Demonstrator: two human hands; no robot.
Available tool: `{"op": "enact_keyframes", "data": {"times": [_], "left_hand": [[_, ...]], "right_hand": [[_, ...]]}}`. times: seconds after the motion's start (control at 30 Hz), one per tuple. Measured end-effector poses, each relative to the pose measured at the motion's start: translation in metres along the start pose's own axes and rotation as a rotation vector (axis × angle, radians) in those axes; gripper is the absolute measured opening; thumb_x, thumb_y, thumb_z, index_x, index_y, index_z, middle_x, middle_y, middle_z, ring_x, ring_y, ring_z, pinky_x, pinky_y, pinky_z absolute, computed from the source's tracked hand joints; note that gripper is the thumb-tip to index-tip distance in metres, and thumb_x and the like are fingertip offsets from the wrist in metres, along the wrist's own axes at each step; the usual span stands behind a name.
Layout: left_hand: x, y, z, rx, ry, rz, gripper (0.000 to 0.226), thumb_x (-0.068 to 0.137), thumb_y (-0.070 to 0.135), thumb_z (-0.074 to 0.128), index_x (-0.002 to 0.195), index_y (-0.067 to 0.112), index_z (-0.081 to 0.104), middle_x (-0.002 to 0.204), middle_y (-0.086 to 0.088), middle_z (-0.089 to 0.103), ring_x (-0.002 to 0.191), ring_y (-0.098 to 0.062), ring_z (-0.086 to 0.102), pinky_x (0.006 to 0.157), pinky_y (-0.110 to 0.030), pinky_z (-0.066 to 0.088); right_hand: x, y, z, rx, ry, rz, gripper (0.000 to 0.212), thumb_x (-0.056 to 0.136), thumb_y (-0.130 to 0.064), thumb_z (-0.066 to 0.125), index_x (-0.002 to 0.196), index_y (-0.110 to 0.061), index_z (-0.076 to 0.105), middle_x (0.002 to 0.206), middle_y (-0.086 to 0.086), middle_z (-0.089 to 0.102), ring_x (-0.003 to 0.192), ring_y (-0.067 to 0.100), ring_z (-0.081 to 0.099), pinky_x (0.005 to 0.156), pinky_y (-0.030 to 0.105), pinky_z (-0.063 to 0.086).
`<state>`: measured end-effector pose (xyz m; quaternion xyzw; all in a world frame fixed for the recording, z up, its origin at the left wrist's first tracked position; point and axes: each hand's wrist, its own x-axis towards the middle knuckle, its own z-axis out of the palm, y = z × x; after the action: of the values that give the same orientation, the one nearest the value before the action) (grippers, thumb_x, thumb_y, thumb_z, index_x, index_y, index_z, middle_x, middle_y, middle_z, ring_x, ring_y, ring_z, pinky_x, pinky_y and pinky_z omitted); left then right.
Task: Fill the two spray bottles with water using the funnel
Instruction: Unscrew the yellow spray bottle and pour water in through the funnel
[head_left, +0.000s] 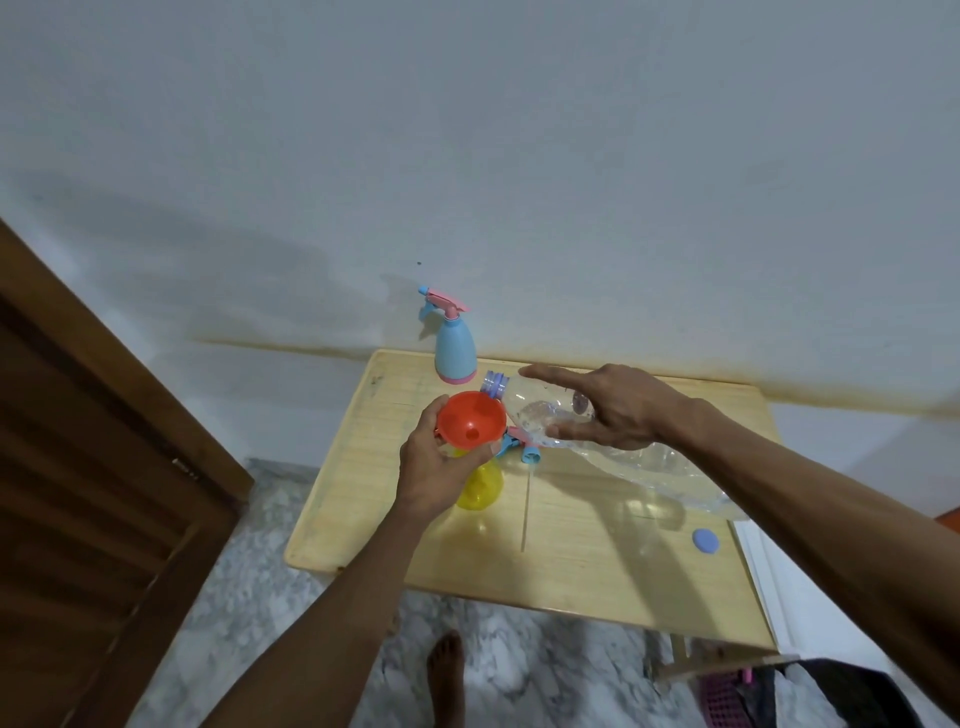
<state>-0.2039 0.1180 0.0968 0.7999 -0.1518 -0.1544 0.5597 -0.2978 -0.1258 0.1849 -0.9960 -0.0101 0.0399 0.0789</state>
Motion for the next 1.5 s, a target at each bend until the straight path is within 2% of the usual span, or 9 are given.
{"op": "enact_keyframes", "data": {"times": [0.2, 0.33, 0.53, 0.7, 0.8, 0.93, 1.03, 1.17, 1.5], "left_hand": [[0.0, -0.0009, -0.0007, -0.001, -0.014, -0.004, 0.098, 0.066, 0.039, 0.093, 0.148, 0.028, 0.041, 0.135, 0.0, 0.057, 0.126, -0.021, 0.056, 0.102, -0.046, 0.053], [0.0009, -0.0013, -0.0017, -0.001, -0.015, -0.003, 0.098, 0.064, 0.041, 0.094, 0.147, 0.028, 0.043, 0.134, 0.0, 0.059, 0.123, -0.02, 0.058, 0.102, -0.045, 0.054], [0.0005, 0.0022, -0.0049, 0.029, -0.021, 0.007, 0.097, 0.065, 0.042, 0.093, 0.148, 0.026, 0.044, 0.134, 0.0, 0.059, 0.122, -0.019, 0.058, 0.099, -0.033, 0.051], [0.0011, 0.0031, -0.0057, 0.044, -0.024, -0.002, 0.097, 0.064, 0.044, 0.093, 0.147, 0.027, 0.044, 0.132, 0.001, 0.059, 0.12, -0.019, 0.059, 0.098, -0.032, 0.051], [0.0011, 0.004, -0.0058, 0.039, -0.025, 0.002, 0.096, 0.065, 0.043, 0.093, 0.146, 0.026, 0.045, 0.13, 0.002, 0.06, 0.119, -0.018, 0.059, 0.096, -0.029, 0.05], [0.0004, 0.0054, -0.0061, 0.036, -0.022, 0.001, 0.095, 0.065, 0.042, 0.093, 0.146, 0.026, 0.045, 0.129, 0.003, 0.061, 0.118, -0.016, 0.059, 0.092, -0.026, 0.048], [0.0006, 0.0043, -0.006, 0.031, -0.022, 0.005, 0.095, 0.066, 0.042, 0.093, 0.146, 0.024, 0.046, 0.127, 0.003, 0.063, 0.118, -0.016, 0.06, 0.092, -0.025, 0.049], [0.0012, 0.0037, -0.0061, 0.03, -0.022, 0.003, 0.093, 0.065, 0.043, 0.093, 0.144, 0.026, 0.047, 0.126, 0.004, 0.063, 0.117, -0.016, 0.061, 0.098, -0.033, 0.054], [0.0019, 0.0027, -0.0069, 0.043, -0.027, 0.015, 0.096, 0.064, 0.045, 0.093, 0.146, 0.026, 0.046, 0.13, 0.003, 0.061, 0.119, -0.018, 0.059, 0.099, -0.036, 0.054]], "right_hand": [[0.0015, 0.0074, 0.001, -0.083, -0.036, -0.043, 0.076, 0.091, -0.073, 0.047, 0.151, -0.061, 0.003, 0.094, 0.003, 0.073, 0.09, 0.027, 0.065, 0.075, 0.037, 0.054], [0.0009, 0.0083, -0.0003, -0.112, -0.055, -0.063, 0.075, 0.091, -0.072, 0.046, 0.151, -0.061, 0.003, 0.088, 0.003, 0.07, 0.087, 0.028, 0.063, 0.072, 0.036, 0.051], [0.0016, 0.007, -0.0008, -0.138, -0.071, -0.063, 0.075, 0.092, -0.071, 0.047, 0.153, -0.059, 0.005, 0.083, 0.003, 0.066, 0.084, 0.028, 0.061, 0.07, 0.036, 0.048], [0.0002, 0.0048, -0.0035, -0.171, -0.09, -0.066, 0.074, 0.093, -0.068, 0.048, 0.154, -0.057, 0.008, 0.075, -0.004, 0.054, 0.074, 0.023, 0.049, 0.065, 0.034, 0.041], [0.0007, 0.0061, -0.0039, -0.189, -0.088, -0.063, 0.073, 0.092, -0.068, 0.048, 0.153, -0.059, 0.007, 0.073, -0.004, 0.052, 0.073, 0.022, 0.047, 0.065, 0.033, 0.041], [0.0008, 0.006, -0.0048, -0.213, -0.094, -0.063, 0.073, 0.093, -0.067, 0.048, 0.153, -0.059, 0.007, 0.063, -0.009, 0.039, 0.072, 0.021, 0.046, 0.066, 0.033, 0.041], [0.0007, 0.0077, -0.0053, -0.214, -0.09, -0.072, 0.073, 0.093, -0.068, 0.047, 0.152, -0.06, 0.005, 0.065, -0.008, 0.044, 0.072, 0.021, 0.047, 0.065, 0.033, 0.039], [0.0009, 0.0099, -0.0043, -0.216, -0.08, -0.077, 0.073, 0.092, -0.07, 0.046, 0.151, -0.062, 0.003, 0.072, -0.001, 0.054, 0.072, 0.023, 0.049, 0.066, 0.035, 0.044], [0.0005, 0.009, -0.0059, -0.245, -0.089, -0.067, 0.073, 0.092, -0.071, 0.046, 0.151, -0.062, 0.004, 0.069, -0.004, 0.05, 0.072, 0.023, 0.049, 0.067, 0.036, 0.046]]}}
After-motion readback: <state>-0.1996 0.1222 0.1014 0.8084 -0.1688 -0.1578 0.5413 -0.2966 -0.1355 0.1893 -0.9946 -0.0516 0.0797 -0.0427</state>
